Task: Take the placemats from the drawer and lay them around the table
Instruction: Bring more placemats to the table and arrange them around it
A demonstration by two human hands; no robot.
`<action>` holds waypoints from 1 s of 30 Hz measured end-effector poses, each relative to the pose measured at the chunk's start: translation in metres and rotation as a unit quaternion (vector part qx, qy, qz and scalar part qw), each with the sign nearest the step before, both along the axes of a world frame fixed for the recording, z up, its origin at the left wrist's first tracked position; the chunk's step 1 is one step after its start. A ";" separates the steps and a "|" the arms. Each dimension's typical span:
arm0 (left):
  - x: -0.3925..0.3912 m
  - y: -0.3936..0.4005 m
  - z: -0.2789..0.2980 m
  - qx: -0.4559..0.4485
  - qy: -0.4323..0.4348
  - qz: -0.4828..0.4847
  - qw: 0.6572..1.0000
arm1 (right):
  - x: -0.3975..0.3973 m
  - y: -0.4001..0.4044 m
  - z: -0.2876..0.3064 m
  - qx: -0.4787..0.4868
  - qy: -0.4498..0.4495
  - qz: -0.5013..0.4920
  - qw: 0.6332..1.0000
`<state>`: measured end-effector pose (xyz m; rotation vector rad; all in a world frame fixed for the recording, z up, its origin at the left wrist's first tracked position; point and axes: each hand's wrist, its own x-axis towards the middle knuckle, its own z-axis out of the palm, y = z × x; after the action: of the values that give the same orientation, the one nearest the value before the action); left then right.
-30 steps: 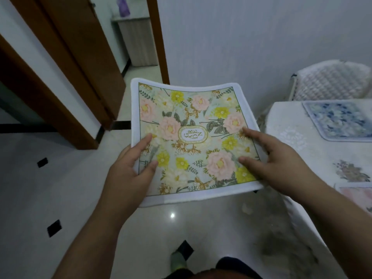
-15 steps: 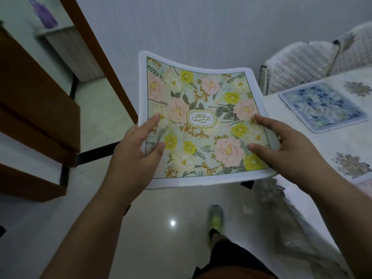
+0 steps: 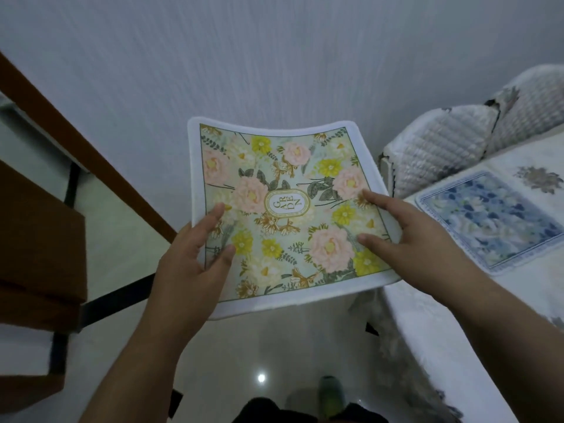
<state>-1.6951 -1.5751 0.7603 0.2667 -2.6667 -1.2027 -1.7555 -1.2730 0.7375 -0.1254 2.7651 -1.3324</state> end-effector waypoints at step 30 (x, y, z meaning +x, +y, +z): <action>-0.494 0.074 -0.003 0.010 0.005 -0.460 0.888 | -0.221 0.006 -0.003 -0.068 -0.012 -0.447 0.892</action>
<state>-2.1892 -1.5010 0.7575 -1.1244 -2.8037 -1.3983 -1.9768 -1.2666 0.7347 1.2867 2.7625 -1.6222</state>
